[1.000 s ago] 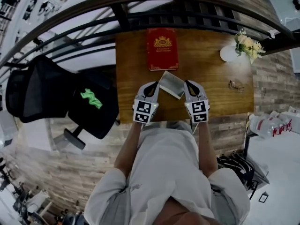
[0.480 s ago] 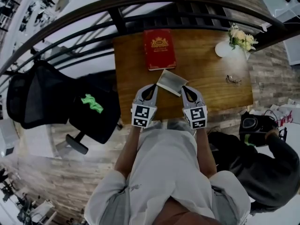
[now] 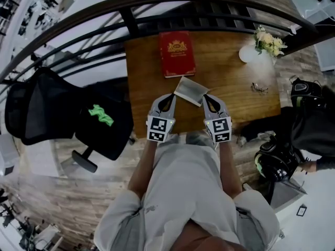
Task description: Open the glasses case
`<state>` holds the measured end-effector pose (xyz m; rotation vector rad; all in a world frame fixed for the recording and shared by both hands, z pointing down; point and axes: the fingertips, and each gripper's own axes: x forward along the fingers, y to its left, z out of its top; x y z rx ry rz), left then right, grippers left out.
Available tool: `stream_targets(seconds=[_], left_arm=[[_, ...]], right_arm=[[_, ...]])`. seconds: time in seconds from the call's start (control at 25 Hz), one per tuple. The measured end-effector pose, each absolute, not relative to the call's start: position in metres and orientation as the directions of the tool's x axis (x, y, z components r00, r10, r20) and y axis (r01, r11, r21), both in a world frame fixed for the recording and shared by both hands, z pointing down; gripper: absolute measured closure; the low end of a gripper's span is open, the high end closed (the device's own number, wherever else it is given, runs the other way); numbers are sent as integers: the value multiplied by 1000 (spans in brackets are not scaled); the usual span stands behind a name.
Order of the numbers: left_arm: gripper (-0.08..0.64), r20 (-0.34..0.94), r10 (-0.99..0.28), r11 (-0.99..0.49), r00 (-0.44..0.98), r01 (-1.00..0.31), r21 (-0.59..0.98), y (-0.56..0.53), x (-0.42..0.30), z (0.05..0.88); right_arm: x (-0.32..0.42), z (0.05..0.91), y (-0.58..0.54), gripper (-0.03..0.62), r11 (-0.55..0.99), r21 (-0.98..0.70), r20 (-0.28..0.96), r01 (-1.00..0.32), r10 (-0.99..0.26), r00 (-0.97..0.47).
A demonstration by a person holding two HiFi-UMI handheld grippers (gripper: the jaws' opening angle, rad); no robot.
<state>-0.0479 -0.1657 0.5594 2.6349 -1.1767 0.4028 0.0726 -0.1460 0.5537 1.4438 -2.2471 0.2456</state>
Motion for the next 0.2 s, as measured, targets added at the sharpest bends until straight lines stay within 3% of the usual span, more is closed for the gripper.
stream_targets(seconds=[0.2], left_arm=[[540,346,-685,-652,641,-751,101,-170,-49,564]], right_arm=[[70,556,-152,590,439,94,473,-894,-810,-348]])
